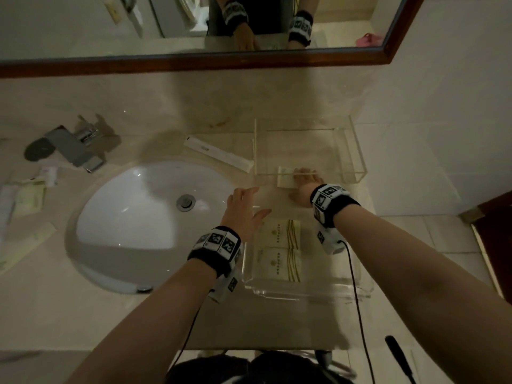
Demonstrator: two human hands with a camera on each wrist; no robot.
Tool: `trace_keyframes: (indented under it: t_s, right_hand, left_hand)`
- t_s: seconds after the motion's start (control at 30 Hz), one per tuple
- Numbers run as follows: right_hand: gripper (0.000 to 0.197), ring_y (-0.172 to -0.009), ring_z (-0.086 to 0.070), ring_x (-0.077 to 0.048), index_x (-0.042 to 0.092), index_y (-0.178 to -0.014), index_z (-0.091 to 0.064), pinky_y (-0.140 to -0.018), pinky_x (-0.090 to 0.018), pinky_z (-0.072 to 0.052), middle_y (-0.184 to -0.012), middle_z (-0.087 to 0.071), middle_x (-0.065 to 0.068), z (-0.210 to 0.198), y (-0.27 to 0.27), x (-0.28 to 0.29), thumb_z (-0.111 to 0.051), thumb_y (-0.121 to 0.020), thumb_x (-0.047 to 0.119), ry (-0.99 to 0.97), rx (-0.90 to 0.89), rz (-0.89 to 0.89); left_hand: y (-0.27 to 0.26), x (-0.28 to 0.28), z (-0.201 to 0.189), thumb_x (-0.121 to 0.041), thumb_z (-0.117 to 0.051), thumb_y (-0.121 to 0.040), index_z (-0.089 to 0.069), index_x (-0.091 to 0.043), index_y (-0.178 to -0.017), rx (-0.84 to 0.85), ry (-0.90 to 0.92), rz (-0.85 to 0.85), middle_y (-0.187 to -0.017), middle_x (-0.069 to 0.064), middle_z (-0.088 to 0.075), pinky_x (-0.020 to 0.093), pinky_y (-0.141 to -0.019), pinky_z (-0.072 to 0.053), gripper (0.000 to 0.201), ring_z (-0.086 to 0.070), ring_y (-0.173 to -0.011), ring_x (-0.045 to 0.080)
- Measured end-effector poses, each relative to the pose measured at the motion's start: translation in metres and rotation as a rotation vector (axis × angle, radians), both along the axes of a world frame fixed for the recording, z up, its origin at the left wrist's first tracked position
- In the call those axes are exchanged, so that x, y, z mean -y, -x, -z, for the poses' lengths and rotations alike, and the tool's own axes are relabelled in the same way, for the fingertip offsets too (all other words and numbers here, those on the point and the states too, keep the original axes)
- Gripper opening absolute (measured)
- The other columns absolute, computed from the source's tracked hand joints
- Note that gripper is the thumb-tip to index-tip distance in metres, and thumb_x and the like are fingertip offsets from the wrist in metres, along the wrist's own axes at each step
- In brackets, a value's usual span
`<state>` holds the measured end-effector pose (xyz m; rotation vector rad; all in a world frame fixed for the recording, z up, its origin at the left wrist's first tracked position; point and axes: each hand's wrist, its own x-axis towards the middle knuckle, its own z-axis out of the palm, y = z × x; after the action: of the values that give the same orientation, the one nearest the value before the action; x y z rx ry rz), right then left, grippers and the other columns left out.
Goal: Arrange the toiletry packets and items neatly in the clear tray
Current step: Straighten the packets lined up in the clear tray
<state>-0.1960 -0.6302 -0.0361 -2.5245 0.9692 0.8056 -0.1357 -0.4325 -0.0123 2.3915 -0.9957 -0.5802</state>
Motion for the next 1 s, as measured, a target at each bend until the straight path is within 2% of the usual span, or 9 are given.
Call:
trace_keyframes:
  t_s: [0.23,0.4,0.47,0.57,0.6,0.73,0.83,0.93,1.0]
  right_hand:
    - [0.059,-0.140,-0.029,-0.033,0.018,-0.146,-0.031,-0.115,-0.044,-0.028,-0.153,-0.026,-0.007,-0.003,0.017,0.000,-0.053,-0.092,0.027,0.023,0.189,-0.101]
    - [0.049,-0.124,-0.049,-0.033,0.018,-0.138,-0.047,-0.106,-0.040,-0.042,-0.140,-0.047,-0.009,-0.013,0.027,-0.009,-0.045,-0.092,0.004,0.091,0.278,-0.089]
    - [0.039,-0.117,-0.056,-0.031,0.016,-0.132,-0.054,-0.098,-0.037,-0.047,-0.131,-0.057,-0.012,-0.021,0.032,-0.011,-0.044,-0.095,0.008,0.096,0.340,-0.029]
    - [0.029,-0.095,-0.064,-0.032,0.015,-0.120,-0.063,-0.076,-0.033,-0.048,-0.106,-0.070,-0.014,-0.036,0.041,-0.015,-0.045,-0.099,0.023,0.138,0.532,0.019]
    - [0.030,-0.092,-0.064,-0.032,0.015,-0.120,-0.065,-0.073,-0.032,-0.046,-0.104,-0.071,-0.014,-0.040,0.043,-0.019,-0.046,-0.099,0.025,0.145,0.605,0.016]
    - [0.029,-0.096,-0.064,-0.030,0.015,-0.120,-0.068,-0.085,-0.034,-0.050,-0.112,-0.068,-0.013,-0.045,0.056,-0.044,-0.056,-0.094,0.018,0.072,0.883,0.009]
    - [0.027,-0.086,-0.064,-0.030,0.014,-0.115,-0.071,-0.076,-0.029,-0.049,-0.103,-0.067,-0.014,-0.042,0.067,-0.056,-0.061,-0.090,0.012,0.091,0.946,-0.055]
    - [0.028,-0.080,-0.064,-0.031,0.013,-0.110,-0.073,-0.071,-0.027,-0.047,-0.097,-0.068,-0.014,-0.040,0.082,-0.059,-0.067,-0.083,0.006,0.120,0.956,-0.121]
    - [0.040,-0.092,-0.063,-0.031,0.010,-0.114,-0.070,-0.079,-0.028,-0.048,-0.106,-0.065,-0.015,-0.040,0.093,-0.054,-0.068,-0.076,-0.002,0.115,0.944,-0.121]
  left_hand:
    - [0.001,-0.003,0.006,-0.040,-0.050,-0.094,-0.043,-0.014,-0.137,-0.001,-0.001,0.024,-0.137,0.009,-0.039,0.029,-0.108,-0.029,0.051,-0.035,-0.129,0.026]
    - [0.003,-0.006,0.006,-0.037,-0.049,-0.095,-0.049,-0.013,-0.131,0.063,0.052,0.027,-0.132,0.009,-0.044,0.028,-0.106,-0.030,0.043,-0.039,-0.124,0.025]
    - [0.004,-0.007,0.003,-0.035,-0.049,-0.096,-0.050,-0.011,-0.129,0.053,0.092,0.025,-0.130,0.010,-0.045,0.030,-0.105,-0.036,0.042,-0.045,-0.120,0.025]
    - [0.005,-0.006,-0.009,-0.035,-0.044,-0.098,-0.050,-0.010,-0.129,-0.023,0.153,-0.004,-0.126,0.008,-0.053,0.034,-0.096,-0.048,0.040,-0.058,-0.107,0.023]
    - [0.005,-0.004,-0.014,-0.037,-0.041,-0.099,-0.050,-0.010,-0.128,-0.052,0.166,-0.011,-0.122,0.008,-0.058,0.035,-0.093,-0.050,0.041,-0.061,-0.103,0.023]
    - [0.007,0.006,-0.032,-0.037,-0.044,-0.098,-0.050,-0.005,-0.126,-0.343,0.351,-0.138,-0.095,0.013,-0.068,0.034,-0.074,-0.056,0.043,-0.066,-0.075,0.022]
    - [0.010,0.018,-0.040,-0.031,-0.056,-0.094,-0.043,-0.002,-0.132,-0.663,0.463,-0.270,-0.089,0.011,-0.064,0.031,-0.071,-0.058,0.050,-0.066,-0.070,0.022]
    - [0.017,0.025,-0.044,-0.012,-0.058,-0.093,-0.037,0.000,-0.135,-0.832,0.503,-0.324,-0.106,0.019,-0.059,0.022,-0.061,-0.059,0.048,-0.064,-0.076,0.022]
    - [0.023,0.027,-0.044,0.002,-0.059,-0.089,-0.031,-0.004,-0.140,-0.826,0.470,-0.295,-0.121,0.023,-0.053,0.020,-0.060,-0.059,0.059,-0.063,-0.090,0.026]
